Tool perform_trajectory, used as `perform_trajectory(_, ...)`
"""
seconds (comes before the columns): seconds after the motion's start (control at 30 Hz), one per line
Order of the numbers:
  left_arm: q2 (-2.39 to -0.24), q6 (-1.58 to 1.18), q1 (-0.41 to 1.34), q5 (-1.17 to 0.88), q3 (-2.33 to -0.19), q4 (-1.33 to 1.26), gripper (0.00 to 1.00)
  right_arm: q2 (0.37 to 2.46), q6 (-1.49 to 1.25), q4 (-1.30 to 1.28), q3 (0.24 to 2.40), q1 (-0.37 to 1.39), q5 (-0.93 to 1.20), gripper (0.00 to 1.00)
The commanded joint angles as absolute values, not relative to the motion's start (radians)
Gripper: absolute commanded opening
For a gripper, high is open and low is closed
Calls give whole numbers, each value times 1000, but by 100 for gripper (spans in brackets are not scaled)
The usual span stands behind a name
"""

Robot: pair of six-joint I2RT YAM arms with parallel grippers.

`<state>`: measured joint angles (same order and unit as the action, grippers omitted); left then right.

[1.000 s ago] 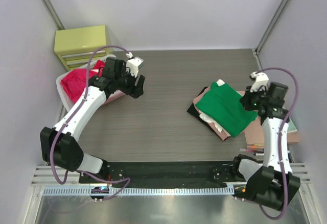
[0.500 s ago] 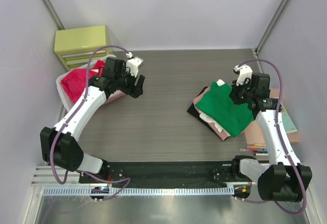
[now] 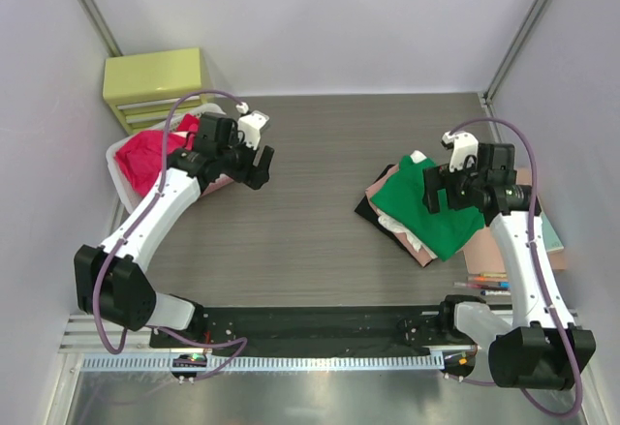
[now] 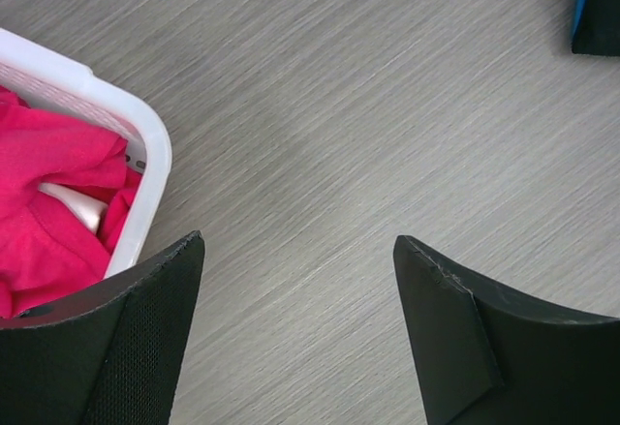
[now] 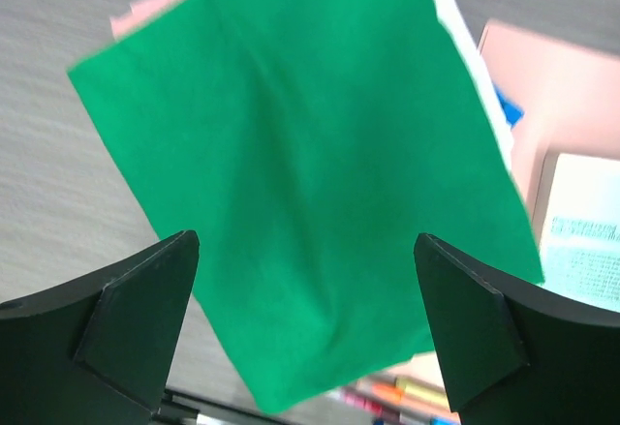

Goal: Fold and stack the t-shirts

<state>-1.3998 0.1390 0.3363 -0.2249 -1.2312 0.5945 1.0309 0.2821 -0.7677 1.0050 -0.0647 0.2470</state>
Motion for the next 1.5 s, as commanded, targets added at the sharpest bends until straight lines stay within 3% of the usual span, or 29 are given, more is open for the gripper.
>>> perform_trajectory(0.0,-1355,147,334,-198,-1223,542,80,1005,304,-850,1014,-58,204,100)
perform_trajectory(0.27,-1374,152,334,-189,-1236,540,81,1300,368,-876,1006,-54,138,100)
perform_trajectory(0.47,-1394,156,334,-195,-1233,540,81,1374,377,-845,977,-54,160,100)
perform_trajectory(0.7,-1402,155,334,-199,-1241,540,81,1284,388,-876,1022,-52,193,100)
perform_trajectory(0.87,-1411,156,334,-196,-1236,537,81,1145,367,-942,1219,-51,279,100)
perform_trajectory(1.07,-1420,155,333,-202,-1239,535,81,1132,331,-1000,1407,-48,302,100)
perform_trajectory(1.47,-1408,156,333,-198,-1221,529,81,1247,331,-833,999,-44,311,100)
